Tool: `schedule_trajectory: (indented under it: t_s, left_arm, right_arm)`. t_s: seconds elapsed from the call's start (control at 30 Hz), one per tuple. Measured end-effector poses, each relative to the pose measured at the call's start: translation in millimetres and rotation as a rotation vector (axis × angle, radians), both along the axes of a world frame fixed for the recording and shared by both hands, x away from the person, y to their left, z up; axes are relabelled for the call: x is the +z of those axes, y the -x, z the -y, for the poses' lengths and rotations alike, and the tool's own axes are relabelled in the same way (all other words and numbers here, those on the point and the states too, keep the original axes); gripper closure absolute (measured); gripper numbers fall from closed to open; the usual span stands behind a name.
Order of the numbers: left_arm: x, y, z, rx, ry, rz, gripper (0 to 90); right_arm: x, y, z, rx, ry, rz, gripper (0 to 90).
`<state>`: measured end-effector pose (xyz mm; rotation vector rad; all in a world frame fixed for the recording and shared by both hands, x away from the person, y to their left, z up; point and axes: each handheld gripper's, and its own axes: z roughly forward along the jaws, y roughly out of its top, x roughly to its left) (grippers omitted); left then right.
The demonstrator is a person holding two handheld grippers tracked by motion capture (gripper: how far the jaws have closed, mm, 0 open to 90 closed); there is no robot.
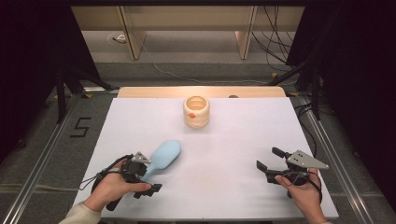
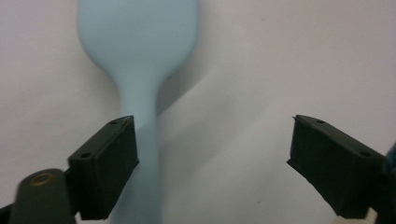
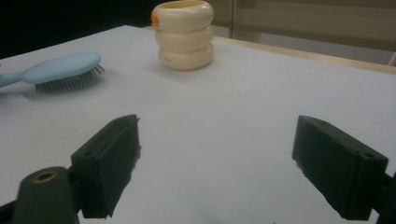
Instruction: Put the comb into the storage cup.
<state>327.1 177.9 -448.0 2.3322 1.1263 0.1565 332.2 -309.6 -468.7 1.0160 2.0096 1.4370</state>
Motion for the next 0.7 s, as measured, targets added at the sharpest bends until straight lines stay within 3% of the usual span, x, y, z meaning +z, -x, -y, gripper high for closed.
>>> schedule_trajectory:
  t_s: [0.17, 0.3, 0.37, 0.5, 0.6, 0.7]
  left_arm:
    - [-1.0, -5.0, -5.0, 0.048, -0.064, 0.025, 0.6]
    - [-5.7, -14.5, -9.3, 0.063, -0.129, 0.026, 0.0]
    - [-8.1, -20.4, -10.0, 0.052, -0.172, 0.021, 0.0]
    - [-9.1, -25.9, -7.0, 0.023, -0.204, 0.003, 0.0]
    - [-11.1, -30.7, -1.8, -0.007, -0.194, -0.025, 1.8]
    - [-14.4, -36.1, 2.7, -0.027, -0.220, -0.050, 6.3]
  right_arm:
    - [-0.3, -0.2, -0.2, 0.002, 0.001, -0.001, 16.2]
    - [-0.4, -0.3, -0.3, 0.001, 0.000, -0.002, 16.1]
    - [-0.5, -0.4, -0.3, 0.000, 0.002, -0.003, 16.1]
    - [-0.5, -0.5, -0.3, -0.001, 0.001, -0.003, 16.1]
    - [-1.0, -1.0, -0.4, -0.001, 0.000, -0.004, 16.1]
    - [-0.7, -0.8, -0.1, -0.001, -0.001, -0.002, 16.1]
